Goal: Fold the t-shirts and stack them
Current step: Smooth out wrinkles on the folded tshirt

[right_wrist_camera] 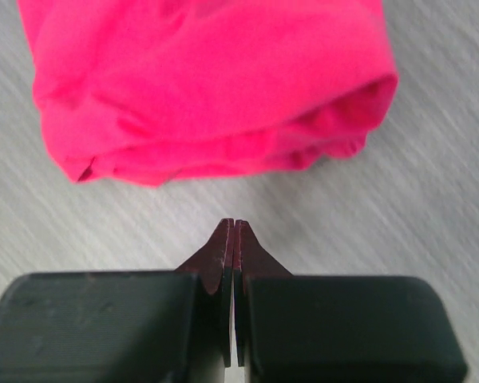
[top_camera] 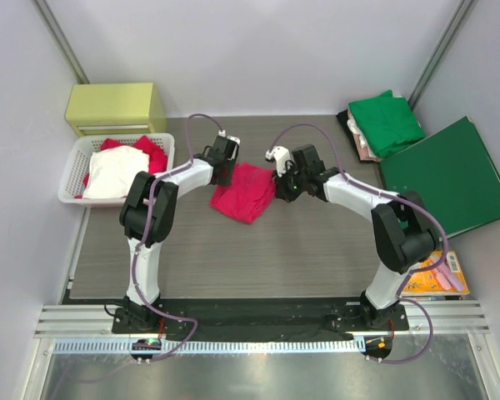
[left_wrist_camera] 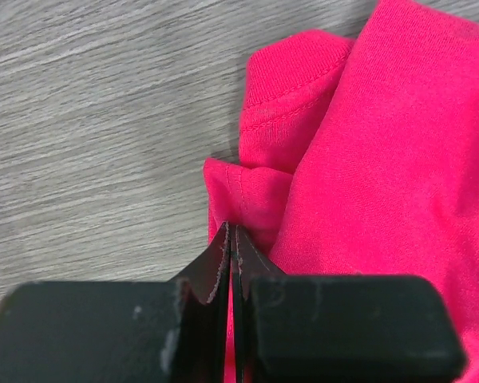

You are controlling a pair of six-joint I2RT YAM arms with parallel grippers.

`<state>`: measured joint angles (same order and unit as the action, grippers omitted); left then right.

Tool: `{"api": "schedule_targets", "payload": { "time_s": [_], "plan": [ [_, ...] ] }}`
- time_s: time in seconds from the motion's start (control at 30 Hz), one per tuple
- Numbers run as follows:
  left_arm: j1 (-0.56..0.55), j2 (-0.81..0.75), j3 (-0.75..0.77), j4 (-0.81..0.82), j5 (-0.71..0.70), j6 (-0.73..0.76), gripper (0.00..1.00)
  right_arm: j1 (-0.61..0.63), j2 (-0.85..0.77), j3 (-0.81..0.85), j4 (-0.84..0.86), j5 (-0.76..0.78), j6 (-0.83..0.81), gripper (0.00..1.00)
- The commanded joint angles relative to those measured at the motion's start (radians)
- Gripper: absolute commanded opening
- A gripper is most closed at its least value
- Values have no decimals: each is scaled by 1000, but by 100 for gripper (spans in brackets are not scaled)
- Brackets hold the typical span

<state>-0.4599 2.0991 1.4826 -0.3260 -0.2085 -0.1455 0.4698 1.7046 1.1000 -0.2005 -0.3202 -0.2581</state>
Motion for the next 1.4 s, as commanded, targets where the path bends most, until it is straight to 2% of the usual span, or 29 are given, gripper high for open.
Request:
{"api": "schedule_targets", "payload": {
  "time_s": [0.0,0.37,0.57,0.83,1.07,1.37],
  "plan": [
    [7,9,-12,-7,32,-19,0,18,56,138,67,-14,25,1],
    [7,6,-42,-5,58,-17,0,53,230,323,49,-11,42,1],
    [7,-2,-42,-5,63,-19,0,58,319,258,71,-36,68,1],
    [7,10,-39,-8,75,-28,0,61,288,132,92,-28,51,1],
    [7,2,-44,-10,78,-28,0,61,188,26,92,0,22,1],
    [6,-2,-45,-8,86,-28,0,53,119,4,73,1,20,1]
  ]
}}
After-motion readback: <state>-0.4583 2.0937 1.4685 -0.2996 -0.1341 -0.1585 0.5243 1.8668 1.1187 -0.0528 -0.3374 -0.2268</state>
